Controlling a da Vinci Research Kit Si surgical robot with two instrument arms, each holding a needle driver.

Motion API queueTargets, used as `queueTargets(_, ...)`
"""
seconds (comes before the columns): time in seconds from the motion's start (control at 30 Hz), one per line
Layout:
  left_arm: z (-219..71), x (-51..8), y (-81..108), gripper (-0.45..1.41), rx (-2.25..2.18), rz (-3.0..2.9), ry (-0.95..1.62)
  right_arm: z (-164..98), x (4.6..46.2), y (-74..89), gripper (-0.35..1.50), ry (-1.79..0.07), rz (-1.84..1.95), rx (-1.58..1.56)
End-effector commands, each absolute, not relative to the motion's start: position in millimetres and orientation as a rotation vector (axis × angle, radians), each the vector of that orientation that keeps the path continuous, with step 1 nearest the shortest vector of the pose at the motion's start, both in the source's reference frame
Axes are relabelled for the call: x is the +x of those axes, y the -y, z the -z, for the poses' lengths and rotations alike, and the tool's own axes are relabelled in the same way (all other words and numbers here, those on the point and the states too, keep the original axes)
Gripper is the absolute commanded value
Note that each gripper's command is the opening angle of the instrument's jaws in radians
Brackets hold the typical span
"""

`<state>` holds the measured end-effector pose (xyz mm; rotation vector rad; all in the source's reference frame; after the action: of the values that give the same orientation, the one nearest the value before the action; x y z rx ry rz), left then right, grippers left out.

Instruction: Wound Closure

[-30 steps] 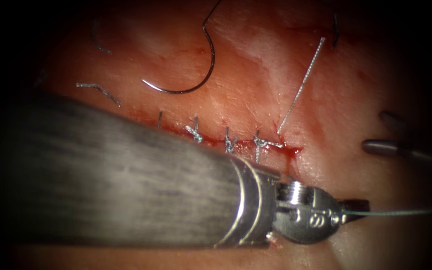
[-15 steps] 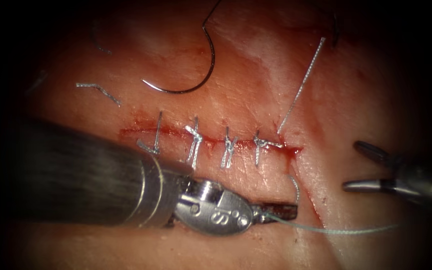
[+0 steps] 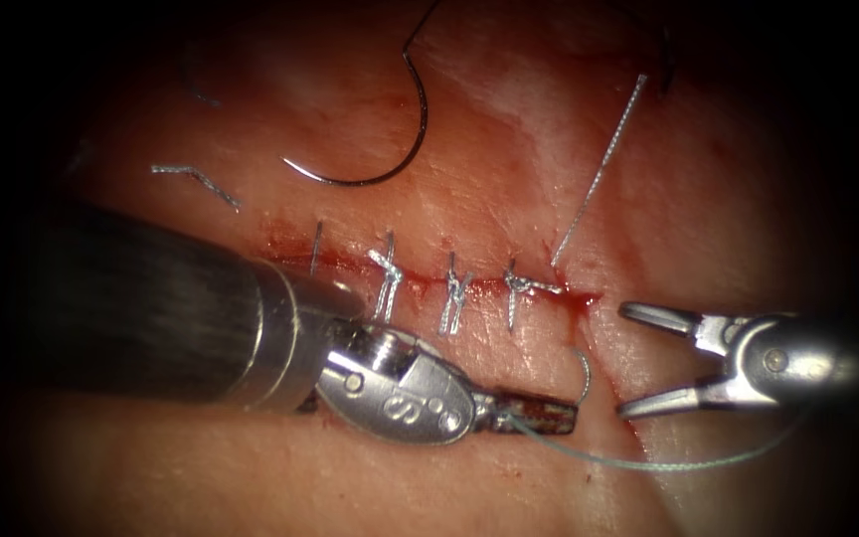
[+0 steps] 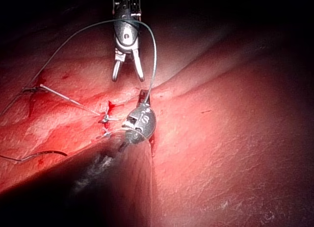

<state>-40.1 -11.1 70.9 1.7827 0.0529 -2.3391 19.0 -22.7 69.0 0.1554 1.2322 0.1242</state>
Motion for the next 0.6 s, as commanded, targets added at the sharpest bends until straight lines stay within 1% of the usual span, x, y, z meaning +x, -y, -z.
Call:
queueTargets(0.03,-70.8,-40.6,10.7,-0.45,1.810,2.318,-0.042,-69.6,20.6,23.6,1.04,-1.228,-0.107,0.156)
queueTargets(0.2,-69.6,-40.8,9.6,-0.45,1.867,2.290,0.002,-70.2,20.8,24.0,1.04,-1.210,-0.098,0.152)
queueTargets(0.33,-70.2,-41.2,9.7,-0.45,1.875,2.280,0.009,-70.6,21.9,24.3,1.03,-1.204,-0.100,0.146)
queueTargets(0.6,-70.6,-41.5,9.5,-0.45,1.891,2.272,0.020,-70.4,23.3,23.3,1.01,-1.238,-0.138,0.115)
